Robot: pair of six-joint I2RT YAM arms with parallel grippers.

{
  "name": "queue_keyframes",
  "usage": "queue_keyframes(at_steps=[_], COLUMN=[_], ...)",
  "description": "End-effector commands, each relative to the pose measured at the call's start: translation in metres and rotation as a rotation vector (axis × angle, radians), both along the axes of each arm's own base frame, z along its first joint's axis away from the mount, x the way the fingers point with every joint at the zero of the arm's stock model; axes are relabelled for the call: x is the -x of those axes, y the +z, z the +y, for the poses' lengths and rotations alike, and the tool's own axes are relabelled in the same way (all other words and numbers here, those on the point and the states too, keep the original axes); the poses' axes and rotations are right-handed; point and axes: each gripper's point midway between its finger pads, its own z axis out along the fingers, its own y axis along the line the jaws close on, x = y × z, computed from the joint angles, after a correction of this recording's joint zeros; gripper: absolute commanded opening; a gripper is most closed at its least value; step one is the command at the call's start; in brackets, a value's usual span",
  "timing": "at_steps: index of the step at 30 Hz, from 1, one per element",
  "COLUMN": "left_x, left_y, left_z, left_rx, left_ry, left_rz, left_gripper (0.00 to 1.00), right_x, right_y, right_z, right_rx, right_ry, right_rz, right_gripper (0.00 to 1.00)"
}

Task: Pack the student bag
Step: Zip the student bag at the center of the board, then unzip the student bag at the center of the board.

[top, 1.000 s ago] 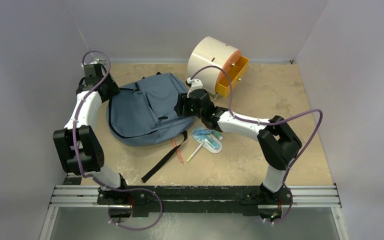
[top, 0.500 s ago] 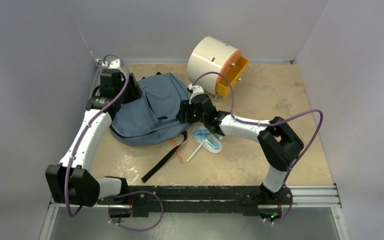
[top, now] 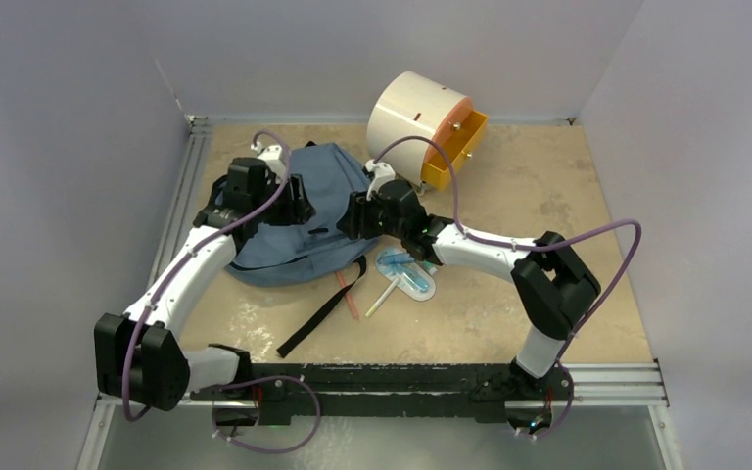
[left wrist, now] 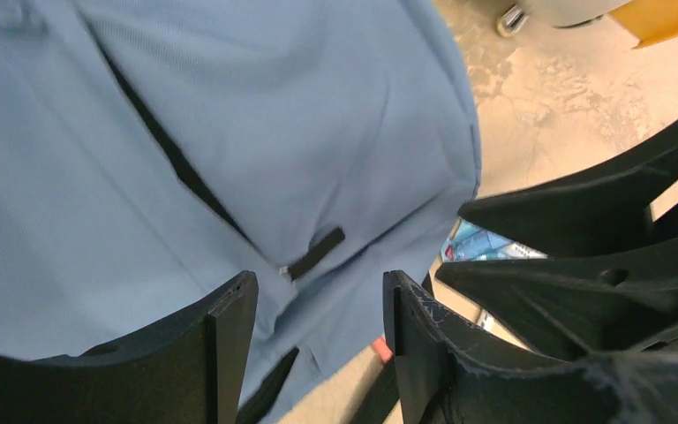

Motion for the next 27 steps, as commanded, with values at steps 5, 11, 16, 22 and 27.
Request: queue_keyframes(at_steps=[5,11,16,22,27], left_x=[-0.04,-0.033,-0.035,-0.028,-0.022], left_y=[0.033,0.023,0.008,-0.013,-0.023], left_z=[-0.02,-0.045,-0.051,-0.056,-0.054], left_rx=[-0.143,-0.277,-0.36,-0.423,-0.459], left_ry=[-0.227,-0.402,-0.467,-0.572,-0.617], left_rz=[-0.218,-0.305,-0.276,-0.234,-0.201], left_gripper=[0.54,0.54,0.54,0.53,0.53], right_x=[0.008,0.017,0.026,0.023,0.015], right_y=[-0.005,-0.019,-0.032,-0.038,-0.046], right_z=[-0.012,-0.031,-0.04,-0.036,-0.026], right_rx=[-0.106,-0.169,-0.204,-0.231,-0.227], right_ry=[-0.18,-0.332,-0.389,-0.393,-0.383], right_rz=[0.198,0.323,0.385,0.405,0.423], right_gripper=[0.57,0.62,0.63,0.64,0.64])
